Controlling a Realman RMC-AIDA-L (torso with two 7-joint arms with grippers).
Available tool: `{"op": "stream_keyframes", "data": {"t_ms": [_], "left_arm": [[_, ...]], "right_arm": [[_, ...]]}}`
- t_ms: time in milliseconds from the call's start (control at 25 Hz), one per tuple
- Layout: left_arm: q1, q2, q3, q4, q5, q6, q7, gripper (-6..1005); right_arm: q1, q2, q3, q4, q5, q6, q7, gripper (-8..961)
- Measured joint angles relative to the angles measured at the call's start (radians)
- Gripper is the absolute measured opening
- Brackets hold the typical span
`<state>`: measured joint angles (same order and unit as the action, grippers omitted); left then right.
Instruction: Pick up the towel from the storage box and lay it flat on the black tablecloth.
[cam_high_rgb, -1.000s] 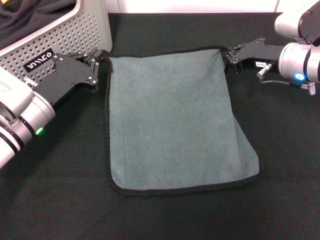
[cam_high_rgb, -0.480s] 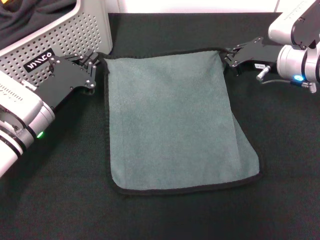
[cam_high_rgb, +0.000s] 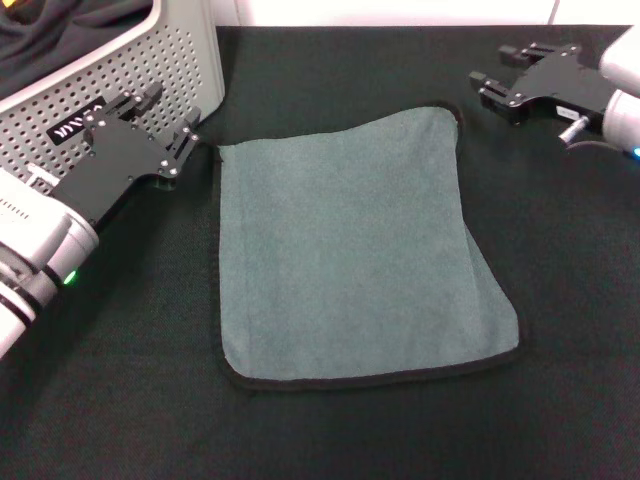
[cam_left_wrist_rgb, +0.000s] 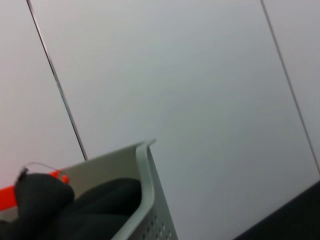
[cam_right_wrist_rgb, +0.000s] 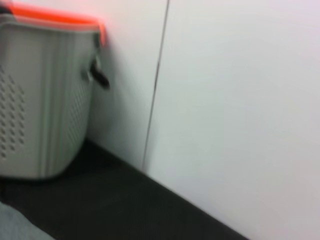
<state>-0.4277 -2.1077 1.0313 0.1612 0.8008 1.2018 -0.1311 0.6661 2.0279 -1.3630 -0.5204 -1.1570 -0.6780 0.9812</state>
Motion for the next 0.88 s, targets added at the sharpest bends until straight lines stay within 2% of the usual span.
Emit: {"op": "stream_keyframes", "data": {"t_ms": [200, 320, 400, 480, 600, 680, 760, 800, 840, 880], "left_arm": [[0.051, 0.004, 0.007, 0.001, 0.008, 0.119, -0.055, 389], [0.088, 0.011, 0.050, 0.021, 0.027, 0.176, -0.143, 622], [0.119, 0.015, 0.097, 0.058, 0.051, 0.202, -0.222, 654], [0.149, 0.015, 0.130, 0.101, 0.079, 0.225, -0.300, 686], [0.201, 0.021, 0.166, 0.201, 0.167, 0.297, -0.487, 715], [0.222, 0.035, 0.170, 0.277, 0.253, 0.357, -0.630, 709], [0.227, 0.049, 0.171, 0.369, 0.346, 0.413, -0.800, 703], [0.215, 0.064, 0.171, 0.458, 0.423, 0.453, -0.960, 703], [0.215, 0.064, 0.171, 0.458, 0.423, 0.453, -0.960, 702], [0.201, 0.070, 0.171, 0.505, 0.465, 0.475, -1.043, 702]], "right_arm": [[-0.180, 0.000, 0.003, -0.205, 0.009, -0.126, 0.011, 547], [-0.273, -0.005, 0.002, -0.313, 0.008, -0.234, 0.053, 669], [-0.325, -0.019, 0.008, -0.369, 0.000, -0.360, 0.116, 750], [-0.336, -0.030, 0.010, -0.376, -0.001, -0.430, 0.138, 801], [-0.347, -0.068, 0.011, -0.380, -0.006, -0.643, 0.185, 833], [-0.344, -0.097, 0.012, -0.383, -0.024, -0.762, 0.223, 854], [-0.337, -0.120, 0.014, -0.406, -0.058, -0.855, 0.284, 875], [-0.331, -0.126, 0.016, -0.424, -0.079, -0.890, 0.321, 886], [-0.324, -0.132, 0.018, -0.445, -0.103, -0.923, 0.361, 886], [-0.316, -0.132, 0.021, -0.466, -0.129, -0.950, 0.393, 886]]}}
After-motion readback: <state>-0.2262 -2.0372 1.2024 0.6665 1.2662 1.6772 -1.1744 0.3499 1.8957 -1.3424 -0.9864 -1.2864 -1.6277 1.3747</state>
